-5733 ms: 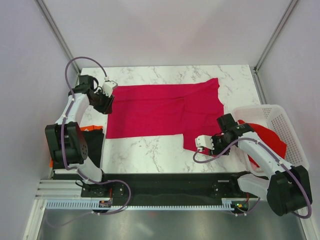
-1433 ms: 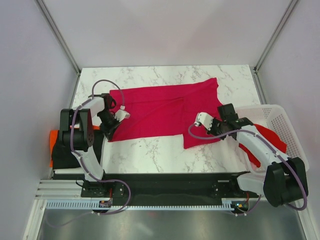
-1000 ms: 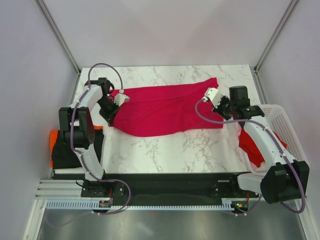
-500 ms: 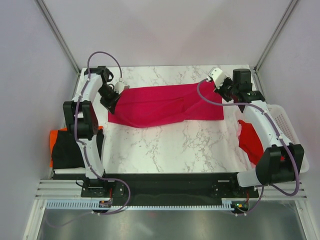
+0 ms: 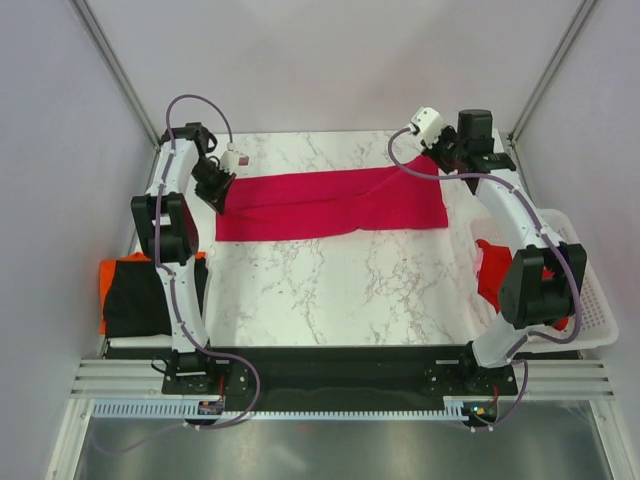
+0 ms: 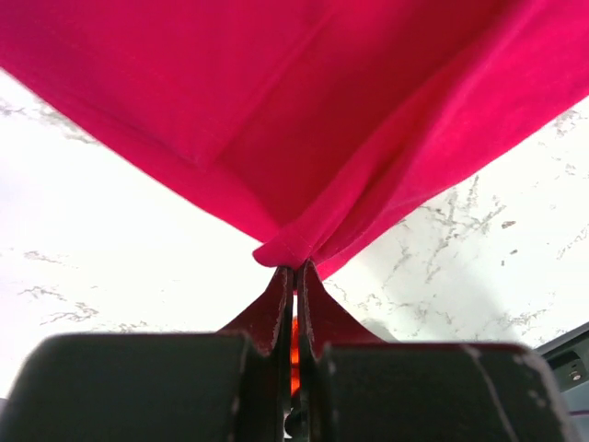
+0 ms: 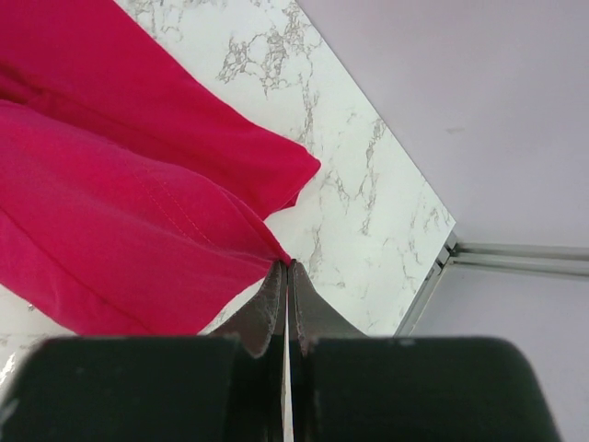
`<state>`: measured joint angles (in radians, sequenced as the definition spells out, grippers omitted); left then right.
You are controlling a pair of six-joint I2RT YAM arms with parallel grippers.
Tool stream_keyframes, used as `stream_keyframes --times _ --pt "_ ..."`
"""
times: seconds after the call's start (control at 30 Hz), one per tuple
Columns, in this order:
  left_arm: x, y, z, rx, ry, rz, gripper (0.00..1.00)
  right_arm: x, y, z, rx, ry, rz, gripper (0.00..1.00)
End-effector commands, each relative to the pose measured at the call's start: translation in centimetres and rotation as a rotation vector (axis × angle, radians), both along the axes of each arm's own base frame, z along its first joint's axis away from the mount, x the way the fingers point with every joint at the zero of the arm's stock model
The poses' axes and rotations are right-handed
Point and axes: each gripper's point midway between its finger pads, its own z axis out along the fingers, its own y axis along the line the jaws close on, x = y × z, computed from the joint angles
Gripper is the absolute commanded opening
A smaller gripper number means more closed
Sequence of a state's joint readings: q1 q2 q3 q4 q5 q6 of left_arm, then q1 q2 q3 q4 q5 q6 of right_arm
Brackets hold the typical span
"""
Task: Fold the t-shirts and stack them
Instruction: Fold the tshirt
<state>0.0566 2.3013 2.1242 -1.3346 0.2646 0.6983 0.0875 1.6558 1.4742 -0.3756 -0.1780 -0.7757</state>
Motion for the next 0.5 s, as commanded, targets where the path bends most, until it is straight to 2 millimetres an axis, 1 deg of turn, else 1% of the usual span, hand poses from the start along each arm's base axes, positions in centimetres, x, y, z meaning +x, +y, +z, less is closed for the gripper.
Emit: stream_keyframes --times 0.0,0.13,0.17,0.2,0.23,0.3,0.33,0.4,0.43,0.47 --pt "-2.7 0.2 1.2 -0.018 0.128 0.057 0.02 2.6 0.0 2.1 -0.002 -0.08 0.005 0.0" --pt "-1.5 0.2 0.9 -0.027 0.111 0.072 0.02 4.1 -0.1 1.1 -0.015 -0.069 0.001 0.0" --pt "-1.1 0.2 1.2 -0.028 0.097 0.078 0.02 4.6 -0.1 0.5 -0.019 -0.06 0.002 0.0" --pt "-1.0 0.2 0.9 -0.03 0.103 0.079 0.02 4.9 -0.1 0.4 -0.02 -0.062 0.0 0.0" --pt "-0.7 0.2 1.0 -0.03 0.093 0.079 0.02 5.4 -0.2 -0.5 -0.027 -0.046 -0.006 0.0" --pt "-0.7 0.2 0.5 -0.025 0.102 0.078 0.02 6.1 -0.4 -0.8 -0.032 -0.049 -0.015 0.0" --pt "-0.5 0.3 0.4 -0.019 0.1 0.081 0.08 6.7 -0.5 -1.6 -0.037 -0.037 -0.025 0.0" --pt "0.0 0.8 -0.1 0.001 0.086 0.092 0.12 7.3 -0.8 -2.8 -0.043 -0.017 -0.048 0.0" --pt "0.2 0.8 -0.1 0.005 0.081 0.099 0.15 8.1 -1.3 -3.7 -0.044 -0.002 -0.091 0.04" --pt "0.4 1.0 -0.1 0.017 0.074 0.109 0.18 8.3 -1.5 -4.0 -0.043 0.003 -0.115 0.11"
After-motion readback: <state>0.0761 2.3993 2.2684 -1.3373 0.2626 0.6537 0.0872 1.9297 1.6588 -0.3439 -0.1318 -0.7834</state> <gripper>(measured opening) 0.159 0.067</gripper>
